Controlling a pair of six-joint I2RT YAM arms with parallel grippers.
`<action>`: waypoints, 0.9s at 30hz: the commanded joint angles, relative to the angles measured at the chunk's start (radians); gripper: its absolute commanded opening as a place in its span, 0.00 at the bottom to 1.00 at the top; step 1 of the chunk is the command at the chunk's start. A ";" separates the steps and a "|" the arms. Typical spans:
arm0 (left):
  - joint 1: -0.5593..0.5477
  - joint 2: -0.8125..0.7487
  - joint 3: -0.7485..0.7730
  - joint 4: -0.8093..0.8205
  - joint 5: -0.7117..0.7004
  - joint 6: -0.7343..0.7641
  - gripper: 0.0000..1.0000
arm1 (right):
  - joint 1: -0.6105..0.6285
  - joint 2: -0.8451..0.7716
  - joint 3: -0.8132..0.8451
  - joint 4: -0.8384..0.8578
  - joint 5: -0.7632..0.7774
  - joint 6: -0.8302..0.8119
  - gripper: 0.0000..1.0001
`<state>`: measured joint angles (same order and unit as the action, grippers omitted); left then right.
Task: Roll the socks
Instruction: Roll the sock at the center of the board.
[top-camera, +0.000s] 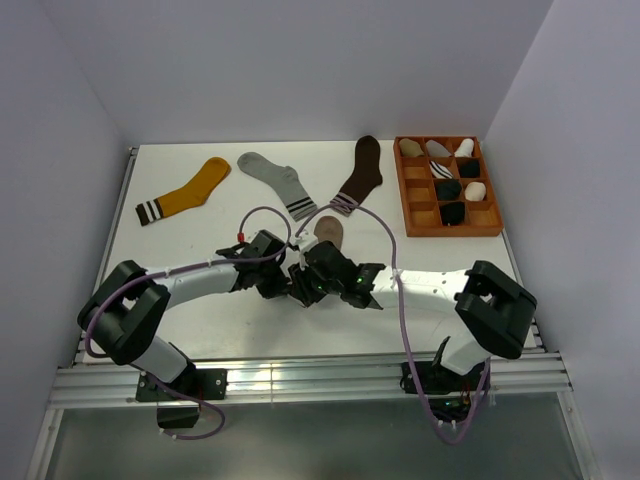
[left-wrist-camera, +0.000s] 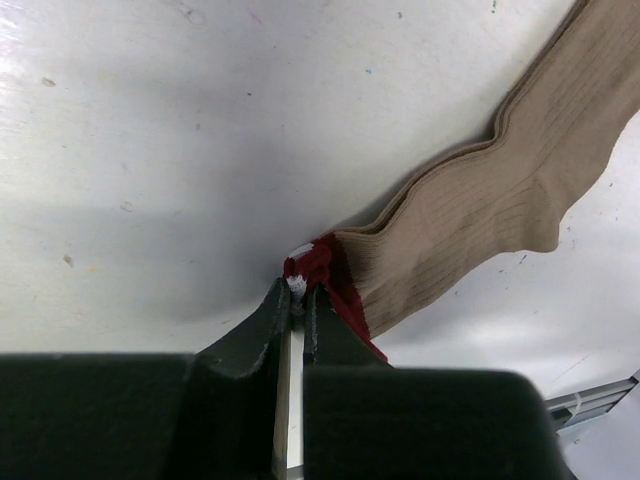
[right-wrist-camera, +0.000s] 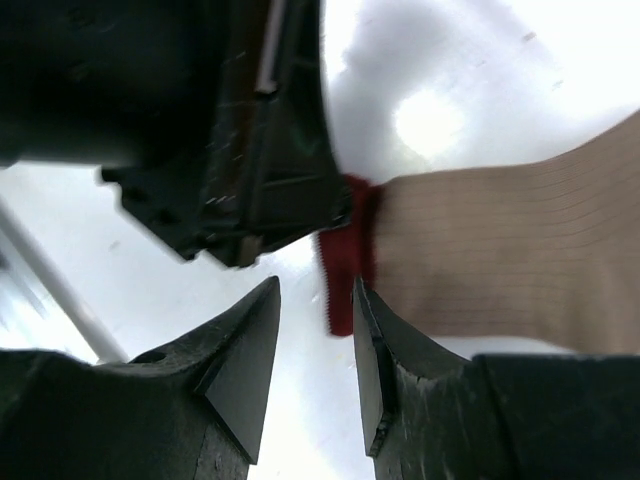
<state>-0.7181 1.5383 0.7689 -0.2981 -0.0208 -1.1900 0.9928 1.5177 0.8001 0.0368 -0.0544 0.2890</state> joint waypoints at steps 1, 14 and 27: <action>-0.009 0.020 0.018 -0.055 -0.016 0.033 0.00 | 0.032 0.051 0.045 -0.029 0.117 -0.070 0.43; -0.009 0.025 -0.013 -0.018 0.004 0.010 0.00 | 0.029 -0.002 -0.035 -0.011 0.211 -0.008 0.41; -0.009 0.037 0.015 -0.049 0.004 0.001 0.00 | 0.085 -0.145 -0.128 0.097 0.232 -0.077 0.43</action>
<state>-0.7170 1.5452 0.7708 -0.2974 0.0017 -1.1931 1.0405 1.4029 0.6674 0.0635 0.1516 0.2562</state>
